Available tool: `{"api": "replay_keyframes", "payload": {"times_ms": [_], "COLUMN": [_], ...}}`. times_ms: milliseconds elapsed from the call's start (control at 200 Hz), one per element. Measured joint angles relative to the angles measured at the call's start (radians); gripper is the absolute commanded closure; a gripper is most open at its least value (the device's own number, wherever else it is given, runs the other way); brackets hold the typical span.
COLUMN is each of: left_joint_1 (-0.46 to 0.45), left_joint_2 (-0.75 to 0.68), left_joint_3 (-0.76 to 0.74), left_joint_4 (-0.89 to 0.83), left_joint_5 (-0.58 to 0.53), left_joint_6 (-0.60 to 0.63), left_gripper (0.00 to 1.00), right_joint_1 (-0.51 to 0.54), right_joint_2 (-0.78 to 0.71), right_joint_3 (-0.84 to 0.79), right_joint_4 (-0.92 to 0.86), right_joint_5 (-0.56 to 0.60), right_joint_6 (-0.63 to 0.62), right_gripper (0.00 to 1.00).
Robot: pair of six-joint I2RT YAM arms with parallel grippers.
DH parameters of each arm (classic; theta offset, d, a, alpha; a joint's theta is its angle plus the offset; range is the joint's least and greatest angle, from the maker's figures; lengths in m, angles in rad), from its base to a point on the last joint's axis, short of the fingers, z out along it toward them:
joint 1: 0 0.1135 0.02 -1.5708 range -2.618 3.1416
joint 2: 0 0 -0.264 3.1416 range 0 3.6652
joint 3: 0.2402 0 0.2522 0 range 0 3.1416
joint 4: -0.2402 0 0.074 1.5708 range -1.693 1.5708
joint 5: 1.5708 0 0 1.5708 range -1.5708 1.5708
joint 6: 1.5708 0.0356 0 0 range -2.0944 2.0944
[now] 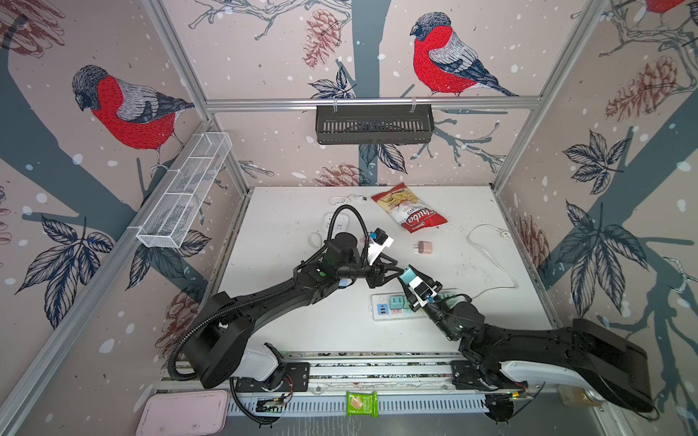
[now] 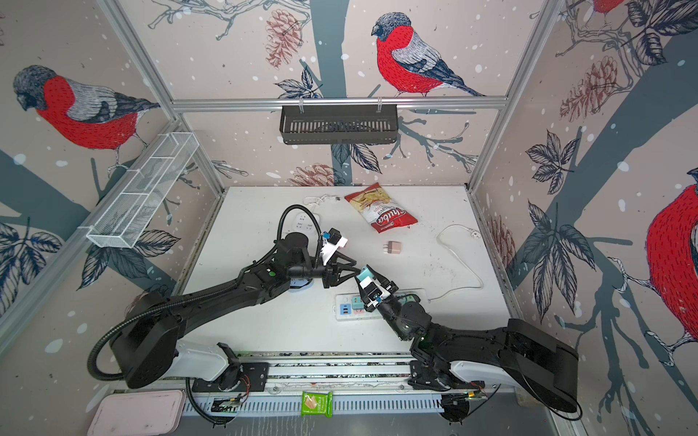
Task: Insert the plug
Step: 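Close the left gripper on the teal adapter held by the right gripper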
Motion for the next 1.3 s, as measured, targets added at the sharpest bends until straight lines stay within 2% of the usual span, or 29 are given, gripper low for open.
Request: {"api": "replay_keyframes", "payload": {"times_ms": [315,675,780,890,986,1206,1301], "left_joint_1": [-0.008,-0.011,-0.011,-0.011,-0.011,-0.011,-0.011], "left_joint_2": [0.034,0.059,0.065,0.073,0.08,0.089,0.094], "left_joint_3": [0.021,0.041,0.048,0.055,0.059,0.074,0.082], "left_joint_4": [-0.009,-0.029,-0.03,-0.029,-0.03,-0.042,-0.052], "left_joint_5": [0.057,0.045,0.045,0.045,0.04,0.036,0.036], "left_joint_6": [0.002,-0.003,-0.008,-0.005,0.008,0.038,0.049], "left_gripper": [0.59,0.76,0.78,0.77,0.71,0.71,0.63], "right_joint_1": [0.006,0.006,0.006,0.005,0.005,0.003,0.001], "right_joint_2": [0.04,0.116,0.136,0.155,0.188,0.225,0.233], "right_joint_3": [0.013,0.027,0.028,0.032,0.039,0.04,0.04], "right_joint_4": [0.046,0.099,0.127,0.147,0.172,0.226,0.237], "right_joint_5": [0.0,0.023,0.033,0.047,0.061,0.076,0.079], "right_joint_6": [-0.043,-0.108,-0.113,-0.118,-0.132,-0.166,-0.185], "right_gripper": [0.97,0.97,0.97,0.98,0.97,0.98,0.98]}}
